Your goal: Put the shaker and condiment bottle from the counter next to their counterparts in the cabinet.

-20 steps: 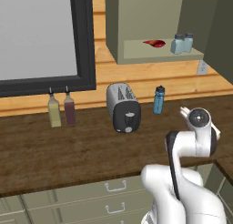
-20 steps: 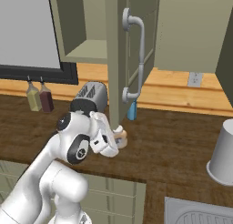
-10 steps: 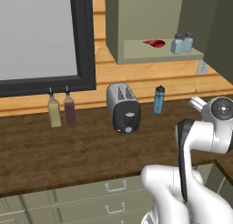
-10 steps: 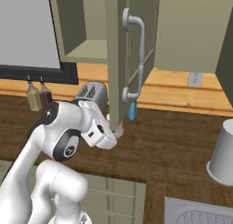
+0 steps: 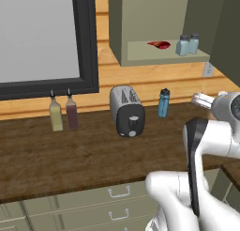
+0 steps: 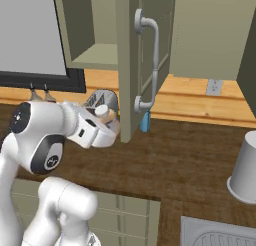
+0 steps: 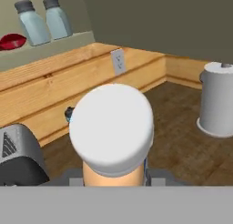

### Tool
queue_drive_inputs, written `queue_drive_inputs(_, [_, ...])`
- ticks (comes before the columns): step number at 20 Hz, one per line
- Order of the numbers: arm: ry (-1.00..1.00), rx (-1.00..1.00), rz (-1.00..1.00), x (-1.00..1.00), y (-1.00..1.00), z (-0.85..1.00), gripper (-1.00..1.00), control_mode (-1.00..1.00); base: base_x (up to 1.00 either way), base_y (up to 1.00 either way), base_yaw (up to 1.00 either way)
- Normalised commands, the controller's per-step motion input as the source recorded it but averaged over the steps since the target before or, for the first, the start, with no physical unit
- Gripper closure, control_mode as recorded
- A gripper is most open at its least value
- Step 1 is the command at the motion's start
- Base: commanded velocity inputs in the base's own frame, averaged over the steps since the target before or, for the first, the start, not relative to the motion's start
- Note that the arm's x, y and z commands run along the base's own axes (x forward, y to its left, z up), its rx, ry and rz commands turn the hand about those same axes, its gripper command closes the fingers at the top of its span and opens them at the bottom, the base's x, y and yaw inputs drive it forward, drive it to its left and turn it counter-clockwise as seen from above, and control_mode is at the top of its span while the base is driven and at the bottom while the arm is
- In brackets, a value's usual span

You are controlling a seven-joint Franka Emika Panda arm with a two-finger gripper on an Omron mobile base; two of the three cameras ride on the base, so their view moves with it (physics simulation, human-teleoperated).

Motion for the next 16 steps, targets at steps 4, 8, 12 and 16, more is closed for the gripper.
queue_drive_inputs(4, [-0.03, -0.22, 0.19, -0.47, 0.43, 0.52, 1.00, -1.00, 0.00, 0.00, 0.00])
queue_drive_inputs(8, [0.00, -0.21, 0.19, -0.32, 0.48, 0.54, 1.00, -1.00, 0.00, 0.00, 0.00])
queue_drive_inputs(12, [0.02, -0.23, 0.14, 0.05, 0.43, 0.07, 1.00, -1.00, 0.00, 0.00, 0.00])
queue_drive_inputs(16, [0.03, -0.03, 0.00, 0.19, 0.00, 0.30, 1.00, -1.00, 0.00, 0.00, 0.00])
